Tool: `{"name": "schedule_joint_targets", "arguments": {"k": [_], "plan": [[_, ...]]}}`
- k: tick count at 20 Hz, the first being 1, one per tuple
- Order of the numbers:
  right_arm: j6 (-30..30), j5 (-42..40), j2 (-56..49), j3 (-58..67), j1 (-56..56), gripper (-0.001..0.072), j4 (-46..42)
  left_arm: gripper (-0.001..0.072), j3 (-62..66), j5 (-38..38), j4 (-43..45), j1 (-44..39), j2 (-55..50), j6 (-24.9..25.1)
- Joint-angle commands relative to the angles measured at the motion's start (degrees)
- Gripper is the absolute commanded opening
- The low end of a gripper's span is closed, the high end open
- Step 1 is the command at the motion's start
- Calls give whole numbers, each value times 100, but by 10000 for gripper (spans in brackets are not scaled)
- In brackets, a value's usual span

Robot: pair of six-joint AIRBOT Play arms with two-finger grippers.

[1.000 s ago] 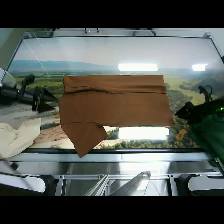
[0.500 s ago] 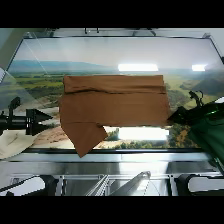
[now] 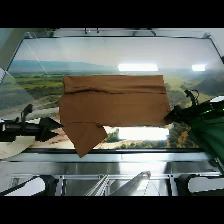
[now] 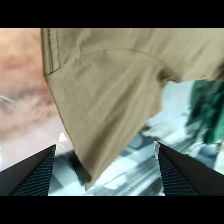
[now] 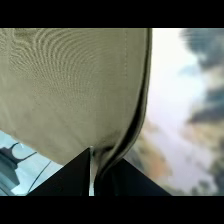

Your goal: Fold the shirts.

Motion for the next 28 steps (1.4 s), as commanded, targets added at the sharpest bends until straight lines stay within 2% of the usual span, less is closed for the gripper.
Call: {"name": "schedule_joint_targets", "arguments": {"k": [1, 7, 9, 10, 11, 12, 13, 15, 17, 21, 28], "plan": [[-15, 125, 4, 2, 9, 157, 44, 691, 4, 507, 48, -739, -295, -164], [-15, 275, 20, 4, 9, 156, 90, 692, 584, 210, 74, -1497, -1475, -457], [-15, 275, 33, 2, 9, 157, 103, 612, 719, 260, -37, -1637, -1624, -457], [-15, 282, 35, 2, 9, 156, 131, 596, 813, 243, -120, -1731, -1676, -437], [-17, 321, 39, 4, 9, 155, 170, 511, 925, 162, -111, -1799, -1694, -435], [-17, 374, 42, 4, 9, 150, 186, 375, 1056, 20, -109, -1827, -1687, -385], [-17, 463, 42, 2, 9, 72, 184, 275, 1176, -162, -109, -1829, -1679, -385], [-87, 713, 42, 2, 9, 16, 168, 267, 1283, -601, -111, -1825, -1589, -398], [-105, 920, 66, 2, 9, 15, 166, 31, 1082, -807, -92, -1825, -1303, -387], [-98, 1158, 310, 7, -111, 15, 140, 38, 627, -789, -66, -1655, -621, -304], [-9, 1309, 774, 2, -1095, 15, 61, 38, 205, -1113, -61, -564, -304, -87]]}}
